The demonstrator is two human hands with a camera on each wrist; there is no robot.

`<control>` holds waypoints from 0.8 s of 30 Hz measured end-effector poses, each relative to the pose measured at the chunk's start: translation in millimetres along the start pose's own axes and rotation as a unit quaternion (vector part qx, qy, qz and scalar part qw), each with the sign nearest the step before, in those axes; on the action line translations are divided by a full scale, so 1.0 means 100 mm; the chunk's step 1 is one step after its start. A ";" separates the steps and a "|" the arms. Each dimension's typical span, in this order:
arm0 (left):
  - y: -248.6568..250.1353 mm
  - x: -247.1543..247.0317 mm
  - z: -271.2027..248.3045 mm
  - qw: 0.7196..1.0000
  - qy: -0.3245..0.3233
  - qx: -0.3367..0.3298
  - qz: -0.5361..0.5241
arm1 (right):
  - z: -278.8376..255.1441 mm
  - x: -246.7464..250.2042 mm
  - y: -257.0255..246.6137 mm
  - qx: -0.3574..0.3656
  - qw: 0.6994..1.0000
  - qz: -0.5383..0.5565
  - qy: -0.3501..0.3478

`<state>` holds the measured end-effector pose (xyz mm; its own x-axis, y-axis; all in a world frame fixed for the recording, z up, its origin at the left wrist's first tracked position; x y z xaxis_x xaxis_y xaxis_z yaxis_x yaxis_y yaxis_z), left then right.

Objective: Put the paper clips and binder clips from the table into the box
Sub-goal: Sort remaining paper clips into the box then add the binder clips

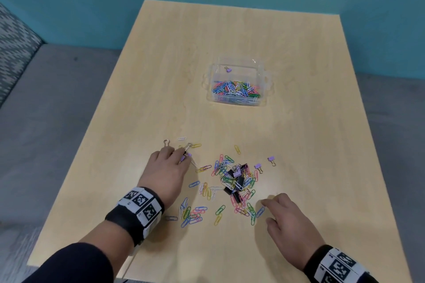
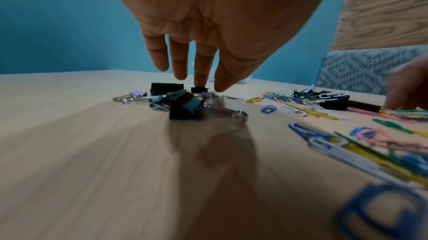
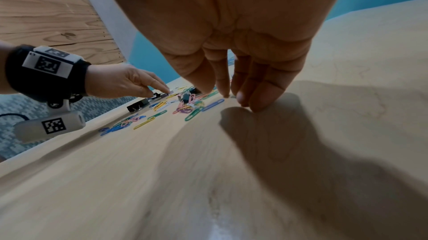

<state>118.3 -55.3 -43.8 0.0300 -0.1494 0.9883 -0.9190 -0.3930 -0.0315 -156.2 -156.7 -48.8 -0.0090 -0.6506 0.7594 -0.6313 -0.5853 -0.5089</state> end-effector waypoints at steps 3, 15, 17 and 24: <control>-0.09 -0.04 -0.08 1.000 -0.004 -0.003 -0.005 | 0.00 0.01 0.00 -0.004 1.000 0.005 0.000; -0.24 0.00 0.08 0.997 0.024 0.056 -0.046 | 0.01 0.01 0.00 -0.011 1.000 -0.003 -0.007; -0.24 0.01 0.07 0.998 0.028 0.045 -0.045 | 0.00 0.00 0.00 -0.012 1.000 0.001 -0.007; -0.26 0.03 0.04 0.995 0.061 0.044 -0.060 | -0.02 -0.01 0.01 -0.007 1.000 0.001 -0.008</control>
<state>143.7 -48.8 -40.5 0.0854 0.0123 0.9963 -0.8731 -0.4808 0.0808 -158.4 -155.6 -48.7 0.0020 -0.6591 0.7520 -0.6426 -0.5771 -0.5041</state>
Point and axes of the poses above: each hand's wrist, its own z-axis towards the middle knuckle, its own x-axis out of the back of the hand, y = z × x, the point moved 5 cm from there along z, towards the middle knuckle, and after that the axes turned 6 degrees about x, right-handed, at the moved point
